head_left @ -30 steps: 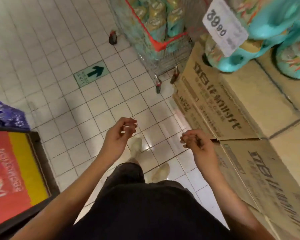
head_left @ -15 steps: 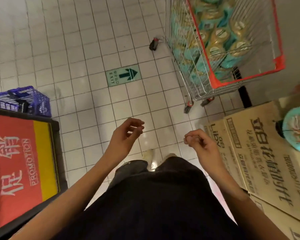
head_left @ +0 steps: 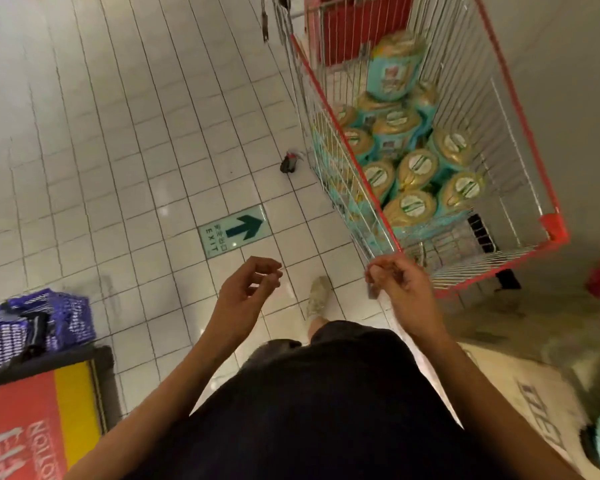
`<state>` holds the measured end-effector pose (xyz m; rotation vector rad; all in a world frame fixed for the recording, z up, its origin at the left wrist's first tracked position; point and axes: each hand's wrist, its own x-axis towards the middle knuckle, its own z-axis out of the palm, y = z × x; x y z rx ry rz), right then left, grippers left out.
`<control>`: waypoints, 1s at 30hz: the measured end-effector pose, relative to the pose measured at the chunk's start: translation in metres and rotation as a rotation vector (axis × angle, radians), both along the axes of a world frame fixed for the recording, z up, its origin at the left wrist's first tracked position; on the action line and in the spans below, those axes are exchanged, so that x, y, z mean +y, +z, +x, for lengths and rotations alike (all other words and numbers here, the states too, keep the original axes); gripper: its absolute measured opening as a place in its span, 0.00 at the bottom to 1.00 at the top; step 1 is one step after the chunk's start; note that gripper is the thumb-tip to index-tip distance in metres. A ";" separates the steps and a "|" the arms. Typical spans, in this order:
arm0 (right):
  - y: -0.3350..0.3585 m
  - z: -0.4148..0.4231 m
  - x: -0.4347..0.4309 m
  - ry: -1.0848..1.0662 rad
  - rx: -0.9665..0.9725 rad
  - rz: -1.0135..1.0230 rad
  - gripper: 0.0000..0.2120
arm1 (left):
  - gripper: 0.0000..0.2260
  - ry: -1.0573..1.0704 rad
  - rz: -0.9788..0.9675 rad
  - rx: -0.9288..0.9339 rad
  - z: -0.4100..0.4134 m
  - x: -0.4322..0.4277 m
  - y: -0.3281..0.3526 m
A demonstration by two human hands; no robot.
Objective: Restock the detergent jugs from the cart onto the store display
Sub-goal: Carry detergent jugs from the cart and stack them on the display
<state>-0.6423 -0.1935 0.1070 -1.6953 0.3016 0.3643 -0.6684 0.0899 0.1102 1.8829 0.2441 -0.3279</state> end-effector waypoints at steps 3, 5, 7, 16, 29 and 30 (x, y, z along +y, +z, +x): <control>0.008 0.085 -0.001 0.004 -0.025 -0.011 0.03 | 0.07 -0.009 0.014 -0.001 0.070 0.004 0.006; 0.015 0.135 -0.005 -0.020 -0.040 -0.001 0.03 | 0.07 -0.033 0.026 0.007 0.118 0.006 0.009; 0.019 0.181 -0.010 -0.037 -0.069 0.004 0.05 | 0.07 -0.065 0.023 0.005 0.167 0.004 0.009; -0.026 0.367 -0.038 -0.161 0.013 -0.072 0.02 | 0.10 -0.363 0.024 -0.031 0.421 -0.040 -0.004; -0.151 0.608 -0.125 -0.388 0.241 -0.164 0.03 | 0.05 -0.767 0.166 0.042 0.685 -0.142 -0.097; -0.164 0.621 -0.132 -0.404 0.265 -0.170 0.03 | 0.05 -0.786 0.211 0.073 0.692 -0.150 -0.112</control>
